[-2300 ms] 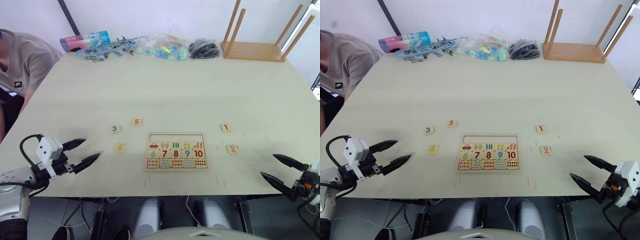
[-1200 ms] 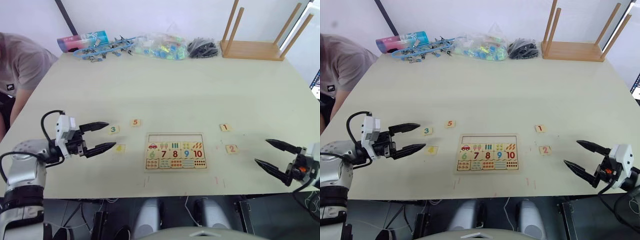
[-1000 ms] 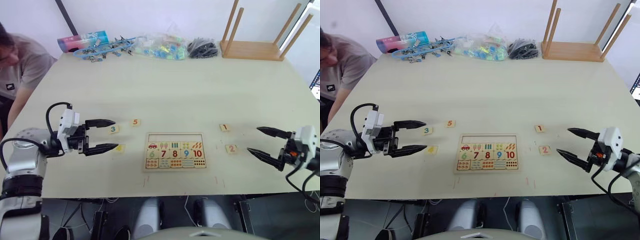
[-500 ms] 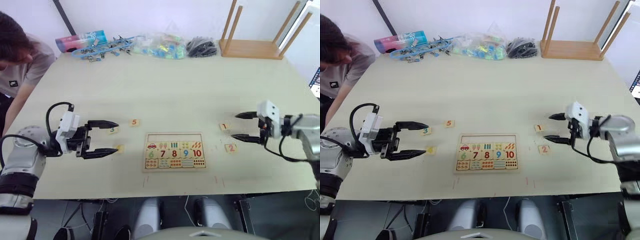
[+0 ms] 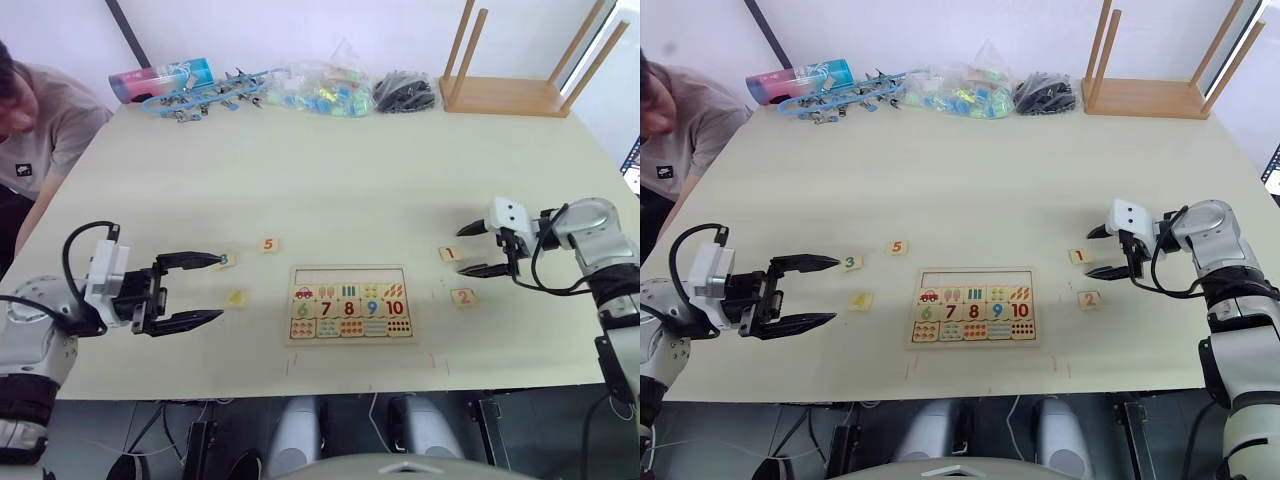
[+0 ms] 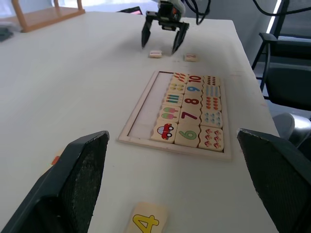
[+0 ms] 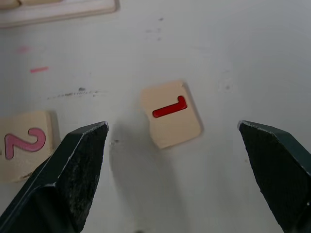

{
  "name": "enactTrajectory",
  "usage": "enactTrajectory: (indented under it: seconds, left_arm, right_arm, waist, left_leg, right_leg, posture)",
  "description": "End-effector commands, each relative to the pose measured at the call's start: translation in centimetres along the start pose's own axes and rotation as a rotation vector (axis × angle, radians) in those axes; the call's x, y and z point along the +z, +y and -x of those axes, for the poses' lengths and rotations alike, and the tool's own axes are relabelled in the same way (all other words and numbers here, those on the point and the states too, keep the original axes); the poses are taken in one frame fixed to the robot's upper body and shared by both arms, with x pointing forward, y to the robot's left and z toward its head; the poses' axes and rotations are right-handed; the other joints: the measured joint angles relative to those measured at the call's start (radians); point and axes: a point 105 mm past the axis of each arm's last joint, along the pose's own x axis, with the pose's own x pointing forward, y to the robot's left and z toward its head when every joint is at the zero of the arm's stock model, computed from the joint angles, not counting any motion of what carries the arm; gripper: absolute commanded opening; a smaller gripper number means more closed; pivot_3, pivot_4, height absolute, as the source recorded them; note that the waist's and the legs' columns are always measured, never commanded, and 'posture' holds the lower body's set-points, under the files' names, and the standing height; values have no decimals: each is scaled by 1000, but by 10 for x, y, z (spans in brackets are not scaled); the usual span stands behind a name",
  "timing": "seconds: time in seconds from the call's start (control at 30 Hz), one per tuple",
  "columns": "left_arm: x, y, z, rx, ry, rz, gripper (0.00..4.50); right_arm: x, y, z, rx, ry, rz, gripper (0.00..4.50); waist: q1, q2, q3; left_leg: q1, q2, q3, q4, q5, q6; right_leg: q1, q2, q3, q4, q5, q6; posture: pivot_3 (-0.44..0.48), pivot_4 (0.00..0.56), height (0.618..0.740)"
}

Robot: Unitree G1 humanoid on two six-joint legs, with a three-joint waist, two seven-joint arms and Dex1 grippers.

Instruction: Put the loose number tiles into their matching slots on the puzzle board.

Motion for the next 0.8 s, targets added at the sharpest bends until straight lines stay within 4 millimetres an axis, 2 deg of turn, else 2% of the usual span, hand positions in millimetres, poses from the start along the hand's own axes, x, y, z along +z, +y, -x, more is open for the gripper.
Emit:
enactTrajectory:
  seconds: [0.03,0.3,0.47,0.57,0.6,0.67,0.7,0.8]
  left_arm:
    - [10,-3,8,2,-20,-53,4500]
    - [11,-8,12,28,-43,-56,4500]
    - [11,-10,11,34,-49,-52,4500]
    - [12,-12,12,36,-54,-53,4500]
    - [12,-12,12,37,-55,-52,4500]
    - [12,-13,12,38,-55,-49,4500]
    - [12,-13,12,39,-55,-47,4500]
    - [12,-13,12,43,-56,-44,4500]
  right_arm:
    - [10,-5,3,-3,-18,72,4488]
    - [15,-8,-3,8,-40,75,4488]
    - [8,-5,-6,39,-16,45,4488]
    - [2,-3,-6,47,12,21,3708]
    - [1,-3,-6,48,15,14,3134]
    - [1,-3,-6,45,16,6,2554]
    - [0,-3,-6,45,17,5,2053]
    - [1,-3,-5,37,6,11,919]
  waist:
    - [-1,0,0]
    - [-2,0,0]
    - [-2,0,0]
    - [0,0,0]
    - [-1,0,0]
    - [-2,0,0]
    - [-2,0,0]
    - [-1,0,0]
  left_leg:
    - [0,0,1,0,0,0]
    - [1,1,4,0,0,0]
    - [1,1,5,0,0,-1]
    - [1,1,5,0,0,-1]
    - [1,1,5,0,0,-1]
    - [1,1,5,0,0,-1]
    - [2,1,6,0,0,0]
    - [2,1,6,0,0,-1]
  right_leg:
    - [0,0,0,0,0,0]
    - [0,0,1,1,0,0]
    - [0,0,2,1,0,0]
    - [0,0,2,1,0,0]
    - [0,0,2,1,0,0]
    - [0,0,3,1,0,0]
    - [0,0,3,1,0,0]
    - [0,0,3,2,0,0]
  posture:
    - [0,150,737]
    - [0,150,737]
    - [0,150,737]
    - [0,150,737]
    - [0,150,737]
    - [0,150,737]
    - [0,150,737]
    - [0,150,737]
